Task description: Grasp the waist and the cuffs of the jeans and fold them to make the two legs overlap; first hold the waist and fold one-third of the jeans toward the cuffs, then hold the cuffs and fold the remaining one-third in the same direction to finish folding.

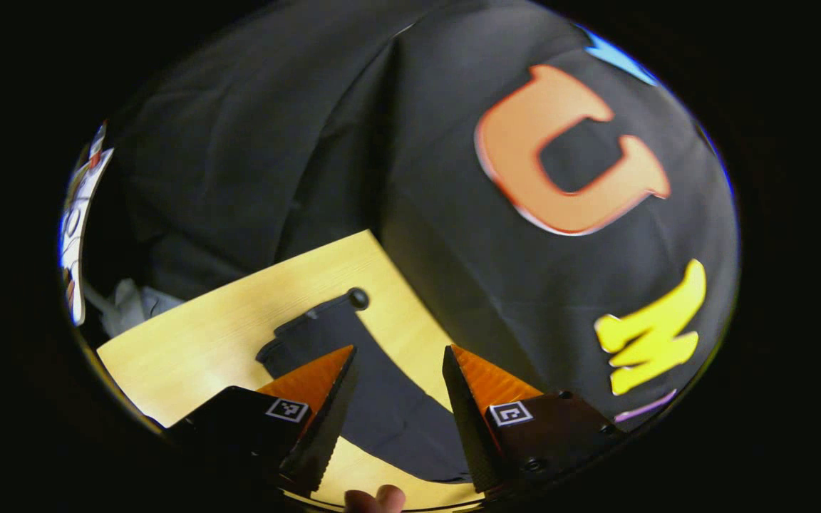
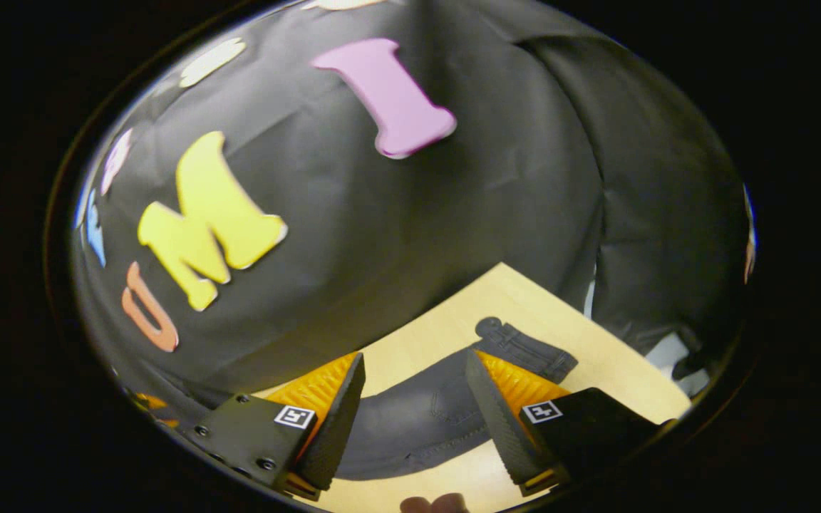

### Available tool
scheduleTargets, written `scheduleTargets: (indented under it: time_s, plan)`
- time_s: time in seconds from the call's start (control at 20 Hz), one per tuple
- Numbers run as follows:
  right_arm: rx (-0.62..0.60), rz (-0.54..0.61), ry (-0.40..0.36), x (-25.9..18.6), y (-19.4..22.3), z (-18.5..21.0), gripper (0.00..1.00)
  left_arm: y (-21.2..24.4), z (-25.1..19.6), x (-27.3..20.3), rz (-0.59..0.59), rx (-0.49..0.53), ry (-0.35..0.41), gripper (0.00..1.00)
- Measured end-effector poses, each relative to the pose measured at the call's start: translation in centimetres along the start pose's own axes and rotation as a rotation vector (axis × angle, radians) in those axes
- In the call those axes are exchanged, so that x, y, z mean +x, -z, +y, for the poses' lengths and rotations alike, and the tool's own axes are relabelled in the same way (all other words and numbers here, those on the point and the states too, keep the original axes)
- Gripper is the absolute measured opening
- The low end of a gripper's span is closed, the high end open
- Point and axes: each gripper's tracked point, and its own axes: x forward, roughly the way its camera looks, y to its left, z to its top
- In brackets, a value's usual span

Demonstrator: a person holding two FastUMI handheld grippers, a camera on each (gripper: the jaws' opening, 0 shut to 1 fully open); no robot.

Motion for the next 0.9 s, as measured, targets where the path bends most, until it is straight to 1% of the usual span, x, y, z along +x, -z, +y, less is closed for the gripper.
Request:
scheduleTargets:
  time_s: [0.1,0.15,0.25,0.3,0.35,0.4,0.45,0.5,0.55,0.6,0.65,0.7,0.75,0.8,0.9]
  plan:
    - [-0.124,-0.071,-0.038,-3.6,-0.1,2.2,0.90,0.5,-2.8,-3.2,-0.103,0.132,0.105,0.77]
    - [-0.197,-0.111,-0.057,-5.1,-0.4,3.5,0.90,1.0,-3.8,-4.5,-0.151,0.213,0.142,0.77]
    - [-0.318,-0.184,-0.085,-6.9,-0.6,4.8,0.90,1.9,-4.8,-6.6,-0.271,0.383,0.181,0.77]
    - [-0.367,-0.215,-0.096,-8.2,0.2,5.7,0.90,2.1,-4.9,-7.7,-0.340,0.460,0.193,0.77]
    - [-0.404,-0.241,-0.112,-9.0,0.8,6.4,0.90,2.2,-5.1,-8.1,-0.414,0.537,0.197,0.77]
    - [-0.440,-0.264,-0.124,-9.4,1.1,7.0,0.90,2.4,-5.1,-8.1,-0.487,0.610,0.174,0.77]
    - [-0.476,-0.281,-0.118,-9.5,1.3,6.9,0.89,2.8,-4.9,-7.6,-0.533,0.685,0.139,0.77]
    - [-0.520,-0.289,-0.102,-9.6,2.0,6.6,0.90,3.7,-4.8,-6.5,-0.537,0.757,0.125,0.77]
    - [-0.548,-0.292,-0.085,-9.8,2.6,6.3,0.90,4.7,-4.7,-5.6,-0.535,0.804,0.132,0.78]
    - [-0.549,-0.283,-0.070,-9.8,3.0,5.8,0.86,5.5,-4.5,-5.3,-0.528,0.811,0.148,0.78]
    - [-0.513,-0.259,-0.065,-9.6,3.5,5.2,0.92,6.1,-4.5,-5.1,-0.524,0.788,0.171,0.78]
    - [-0.450,-0.217,-0.047,-9.1,4.2,4.2,0.95,6.6,-4.4,-5.7,-0.526,0.749,0.189,0.78]
    - [-0.387,-0.172,-0.028,-8.6,4.8,2.8,0.99,6.9,-4.5,-5.6,-0.526,0.698,0.208,0.67]
    - [-0.301,-0.124,-0.009,-7.8,5.4,0.8,0.98,7.6,-4.4,-5.8,-0.524,0.649,0.225,0.79]
    - [-0.099,-0.041,0.032,-5.1,6.5,-3.9,0.99,8.5,-4.1,-6.1,-0.504,0.585,0.223,0.80]
